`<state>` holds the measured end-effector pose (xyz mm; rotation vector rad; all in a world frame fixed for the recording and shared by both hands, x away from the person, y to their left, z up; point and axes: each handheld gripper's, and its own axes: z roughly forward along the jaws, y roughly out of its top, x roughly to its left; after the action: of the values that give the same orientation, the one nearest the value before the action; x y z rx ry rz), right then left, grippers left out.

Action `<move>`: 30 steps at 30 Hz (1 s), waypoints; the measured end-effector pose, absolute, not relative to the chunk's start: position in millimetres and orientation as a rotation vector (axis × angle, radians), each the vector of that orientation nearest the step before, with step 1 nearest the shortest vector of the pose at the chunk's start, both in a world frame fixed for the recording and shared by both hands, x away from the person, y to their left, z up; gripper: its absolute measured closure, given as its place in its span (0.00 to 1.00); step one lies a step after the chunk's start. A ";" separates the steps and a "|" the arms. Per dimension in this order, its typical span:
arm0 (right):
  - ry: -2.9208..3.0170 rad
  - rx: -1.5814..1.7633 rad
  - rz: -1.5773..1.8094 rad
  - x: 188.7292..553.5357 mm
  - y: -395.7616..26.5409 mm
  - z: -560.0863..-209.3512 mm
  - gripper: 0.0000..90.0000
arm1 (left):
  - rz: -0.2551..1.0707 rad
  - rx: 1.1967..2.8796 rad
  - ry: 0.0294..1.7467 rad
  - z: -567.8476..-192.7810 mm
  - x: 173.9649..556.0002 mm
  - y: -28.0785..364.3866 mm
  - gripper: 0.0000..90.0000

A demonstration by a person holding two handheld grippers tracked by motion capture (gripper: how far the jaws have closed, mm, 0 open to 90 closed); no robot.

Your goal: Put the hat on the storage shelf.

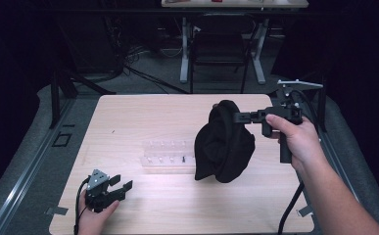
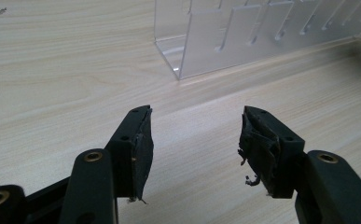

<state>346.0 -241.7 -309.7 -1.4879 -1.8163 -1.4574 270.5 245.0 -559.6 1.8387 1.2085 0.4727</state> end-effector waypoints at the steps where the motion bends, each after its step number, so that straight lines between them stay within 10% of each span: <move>1: -1.816 -1.488 -1.457 346.0 -241.7 -309.7 0.98 | 0.474 1.837 1.209 -559.6 270.6 244.9 0.49; 30: -1.799 -1.484 -1.460 380.2 -213.9 -316.1 0.98 | 0.460 1.863 1.202 -559.7 272.2 243.8 0.49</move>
<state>380.2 -213.9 -316.1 -1.4840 -1.7992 -1.4603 272.2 243.8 -559.7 1.8635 1.2015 0.4602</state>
